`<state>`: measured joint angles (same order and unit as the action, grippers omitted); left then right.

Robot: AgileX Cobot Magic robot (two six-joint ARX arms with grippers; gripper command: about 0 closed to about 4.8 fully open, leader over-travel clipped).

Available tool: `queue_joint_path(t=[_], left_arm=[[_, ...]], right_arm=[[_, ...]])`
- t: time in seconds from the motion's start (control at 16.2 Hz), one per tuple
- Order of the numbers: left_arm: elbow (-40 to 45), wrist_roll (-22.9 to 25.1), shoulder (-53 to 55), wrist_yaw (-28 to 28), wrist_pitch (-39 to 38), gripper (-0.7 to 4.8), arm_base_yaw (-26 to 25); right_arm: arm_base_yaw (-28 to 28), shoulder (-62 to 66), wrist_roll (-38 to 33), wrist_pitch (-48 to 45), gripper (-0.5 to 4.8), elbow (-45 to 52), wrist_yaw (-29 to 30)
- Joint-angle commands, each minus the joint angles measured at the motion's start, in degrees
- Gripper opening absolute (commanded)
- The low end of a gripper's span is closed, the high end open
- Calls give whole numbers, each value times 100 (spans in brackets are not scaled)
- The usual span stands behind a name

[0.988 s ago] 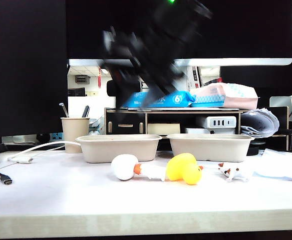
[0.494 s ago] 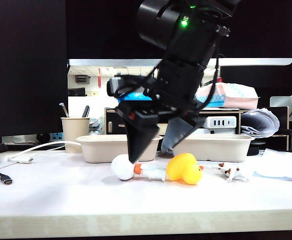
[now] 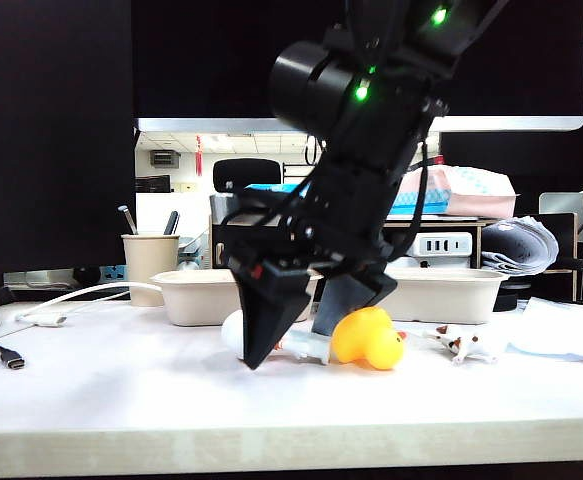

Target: Put the dolls with similar colors into the same paper box, while dolls with different colors go into separate paper boxes.

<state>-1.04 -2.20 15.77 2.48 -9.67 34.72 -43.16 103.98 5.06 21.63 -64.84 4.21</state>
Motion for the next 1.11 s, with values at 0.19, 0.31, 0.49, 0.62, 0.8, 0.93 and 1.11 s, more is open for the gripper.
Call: queue_joint_path(t=[0.19, 0.31, 0.49, 0.62, 0.8, 0.93, 1.11], left_arm=[[-31, 22, 2, 15, 70, -5, -9], [-31, 24, 2, 15, 70, -5, -9], [-31, 22, 0, 17, 70, -5, -9], [-31, 22, 0, 15, 70, -5, -9], [-31, 22, 2, 15, 70, -5, -9], [-31, 22, 2, 15, 70, -5, -9], [-31, 22, 4, 15, 70, -5, -7]], right_arm=[[9, 131, 81, -258, 303, -13, 26], [15, 225, 83, -256, 275, -13, 44], [11, 247, 81, -256, 156, -13, 46], [11, 245, 81, -302, 112, -15, 44], [13, 243, 44, -439, 91, -24, 39], [28, 219, -76, -522, 91, -90, 39], [149, 9, -155, -516, 91, -190, -87]])
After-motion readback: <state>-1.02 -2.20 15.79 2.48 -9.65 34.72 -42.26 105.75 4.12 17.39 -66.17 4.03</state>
